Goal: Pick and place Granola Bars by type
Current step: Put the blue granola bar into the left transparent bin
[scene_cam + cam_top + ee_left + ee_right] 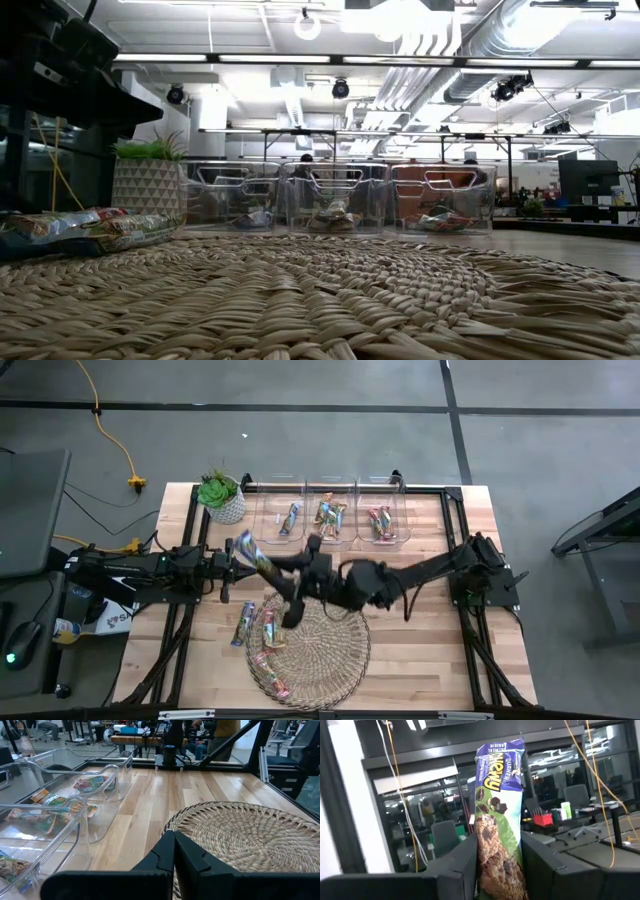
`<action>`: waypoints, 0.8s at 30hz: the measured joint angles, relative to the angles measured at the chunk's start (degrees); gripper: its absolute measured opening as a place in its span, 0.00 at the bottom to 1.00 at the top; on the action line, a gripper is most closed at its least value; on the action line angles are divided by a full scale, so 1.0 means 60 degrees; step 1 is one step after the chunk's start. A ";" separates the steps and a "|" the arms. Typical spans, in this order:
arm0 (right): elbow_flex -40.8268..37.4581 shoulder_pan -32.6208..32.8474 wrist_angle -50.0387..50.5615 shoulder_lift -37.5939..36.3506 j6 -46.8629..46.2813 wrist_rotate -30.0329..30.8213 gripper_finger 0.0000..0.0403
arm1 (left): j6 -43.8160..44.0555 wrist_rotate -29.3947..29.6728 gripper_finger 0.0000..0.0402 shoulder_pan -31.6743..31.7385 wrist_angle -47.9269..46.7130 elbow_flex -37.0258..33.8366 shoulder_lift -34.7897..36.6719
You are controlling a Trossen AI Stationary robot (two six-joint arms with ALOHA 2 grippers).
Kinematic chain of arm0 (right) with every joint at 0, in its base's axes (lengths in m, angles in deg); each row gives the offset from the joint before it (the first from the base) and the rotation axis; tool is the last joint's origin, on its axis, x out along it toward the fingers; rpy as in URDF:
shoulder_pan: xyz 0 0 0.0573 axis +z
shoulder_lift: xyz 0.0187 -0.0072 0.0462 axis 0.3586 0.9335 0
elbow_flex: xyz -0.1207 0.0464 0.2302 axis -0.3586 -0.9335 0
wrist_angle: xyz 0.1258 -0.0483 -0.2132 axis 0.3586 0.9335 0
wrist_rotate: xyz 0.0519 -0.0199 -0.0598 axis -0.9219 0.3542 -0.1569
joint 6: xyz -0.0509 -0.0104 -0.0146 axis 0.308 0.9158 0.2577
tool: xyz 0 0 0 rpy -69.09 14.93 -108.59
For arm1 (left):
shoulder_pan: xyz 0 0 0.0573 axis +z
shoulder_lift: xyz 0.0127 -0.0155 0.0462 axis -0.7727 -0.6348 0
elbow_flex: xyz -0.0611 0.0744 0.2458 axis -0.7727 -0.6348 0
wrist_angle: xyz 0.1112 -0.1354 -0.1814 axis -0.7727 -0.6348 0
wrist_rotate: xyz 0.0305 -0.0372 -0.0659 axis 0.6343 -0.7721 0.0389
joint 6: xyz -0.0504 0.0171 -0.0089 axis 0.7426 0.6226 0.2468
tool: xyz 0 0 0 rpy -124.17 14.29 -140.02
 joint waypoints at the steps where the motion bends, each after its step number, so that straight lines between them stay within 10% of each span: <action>1: 0.0201 -0.0133 0.0168 0.0000 0.0030 -0.0064 0.29 | -0.0002 -0.0001 0.00 -0.0002 0.0000 0.0000 -0.0001; 24: 0.1339 -0.3793 0.2016 0.1937 -0.4219 -0.0374 0.29 | 0.0000 0.0000 0.00 -0.0001 0.0000 0.0000 -0.0002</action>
